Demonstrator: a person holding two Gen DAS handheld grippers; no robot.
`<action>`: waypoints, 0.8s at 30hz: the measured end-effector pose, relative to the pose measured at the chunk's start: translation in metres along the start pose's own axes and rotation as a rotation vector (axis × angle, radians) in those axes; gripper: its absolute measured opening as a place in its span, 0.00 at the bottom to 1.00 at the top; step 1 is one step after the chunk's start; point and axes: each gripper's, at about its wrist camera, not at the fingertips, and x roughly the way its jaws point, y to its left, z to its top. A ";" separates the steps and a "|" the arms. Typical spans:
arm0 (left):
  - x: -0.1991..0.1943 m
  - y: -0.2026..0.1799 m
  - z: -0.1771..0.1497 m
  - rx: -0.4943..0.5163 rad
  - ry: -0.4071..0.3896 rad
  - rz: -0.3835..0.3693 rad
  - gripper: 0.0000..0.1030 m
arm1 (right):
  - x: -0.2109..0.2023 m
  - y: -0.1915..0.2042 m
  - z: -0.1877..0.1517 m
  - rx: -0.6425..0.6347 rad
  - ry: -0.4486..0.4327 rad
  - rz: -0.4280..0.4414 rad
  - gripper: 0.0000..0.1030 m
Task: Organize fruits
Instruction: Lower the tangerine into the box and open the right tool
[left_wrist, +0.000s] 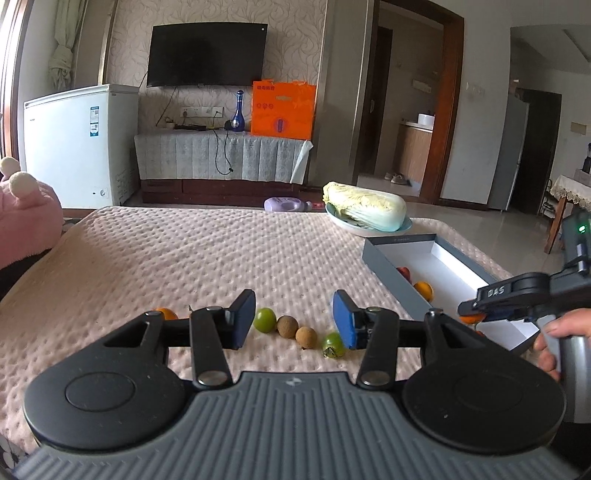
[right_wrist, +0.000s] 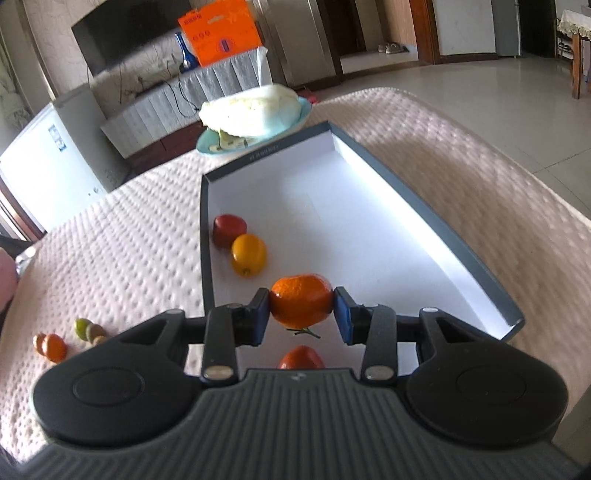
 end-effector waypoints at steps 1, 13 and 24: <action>-0.002 0.001 0.000 -0.002 -0.002 0.000 0.51 | 0.002 0.001 -0.001 -0.004 0.007 -0.005 0.39; 0.000 0.012 -0.003 -0.025 0.031 0.050 0.51 | 0.021 0.005 0.007 -0.007 -0.002 -0.076 0.41; 0.020 0.005 -0.011 -0.005 0.088 0.080 0.53 | 0.006 -0.005 0.013 0.034 -0.067 -0.059 0.43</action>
